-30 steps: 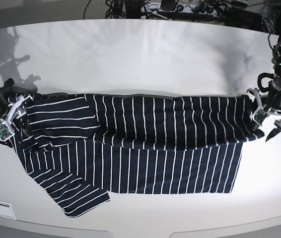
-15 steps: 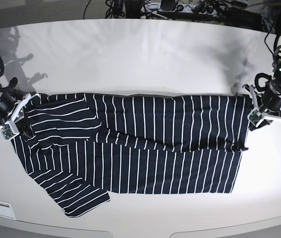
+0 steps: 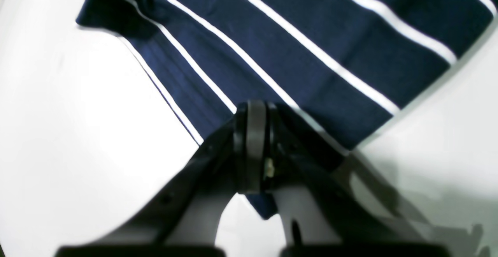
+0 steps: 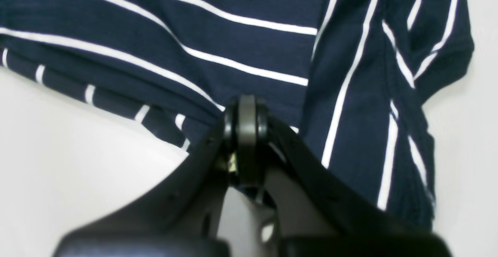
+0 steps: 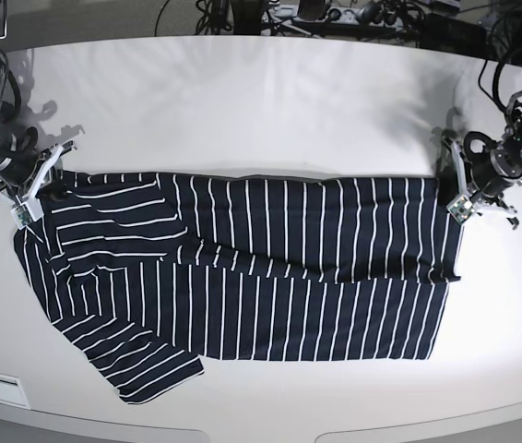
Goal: Fold the T-shirt properly
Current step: 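Lay the lifted shoulder edge down over the shirt body with both grippers, then drag the folded shirt toward the robot with both grippers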
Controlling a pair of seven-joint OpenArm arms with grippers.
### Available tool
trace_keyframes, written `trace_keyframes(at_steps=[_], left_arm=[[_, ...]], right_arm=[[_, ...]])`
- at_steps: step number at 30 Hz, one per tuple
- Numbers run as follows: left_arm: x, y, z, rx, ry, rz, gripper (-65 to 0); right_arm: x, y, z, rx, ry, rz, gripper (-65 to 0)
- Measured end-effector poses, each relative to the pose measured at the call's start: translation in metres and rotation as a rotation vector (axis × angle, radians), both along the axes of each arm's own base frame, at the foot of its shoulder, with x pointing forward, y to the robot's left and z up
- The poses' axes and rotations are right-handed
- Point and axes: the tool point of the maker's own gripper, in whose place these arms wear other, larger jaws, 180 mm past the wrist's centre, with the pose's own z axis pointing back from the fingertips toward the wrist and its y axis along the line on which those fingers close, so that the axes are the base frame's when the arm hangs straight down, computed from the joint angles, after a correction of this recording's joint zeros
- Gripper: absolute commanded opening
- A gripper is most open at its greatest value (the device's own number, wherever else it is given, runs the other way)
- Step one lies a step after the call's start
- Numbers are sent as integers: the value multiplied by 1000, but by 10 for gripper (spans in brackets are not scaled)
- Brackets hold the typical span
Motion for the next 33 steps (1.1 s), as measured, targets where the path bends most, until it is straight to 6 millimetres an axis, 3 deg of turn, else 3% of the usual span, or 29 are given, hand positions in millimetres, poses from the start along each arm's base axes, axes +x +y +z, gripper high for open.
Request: trace_keyframes(at_steps=[13, 15, 19, 21, 25, 29, 31, 33], left_arm=[[-57, -7, -2, 93, 152, -107, -650], [-56, -7, 3, 111, 137, -104, -650], [-49, -6, 13, 132, 93, -105, -650], [-47, -6, 14, 128, 80, -100, -650], [-22, -9, 32, 85, -31, -52, -650], [13, 7, 63, 85, -182, 70, -650], [15, 14, 56, 44, -169, 120, -650], [8, 15, 34, -10, -98, 139, -650]], right_arm=[[-35, -13, 6, -105, 86, 65, -650], [-29, -5, 21, -99, 23, 82, -650], [3, 20, 74, -51, -193, 102, -650], [12, 22, 80, -44, -232, 97, -650], [28, 11, 49, -67, -174, 44, -650], [32, 9, 12, -26, -82, 32, -650], [26, 11, -3, 9, -50, 30, -650], [24, 10, -7, 6, -29, 27, -650]])
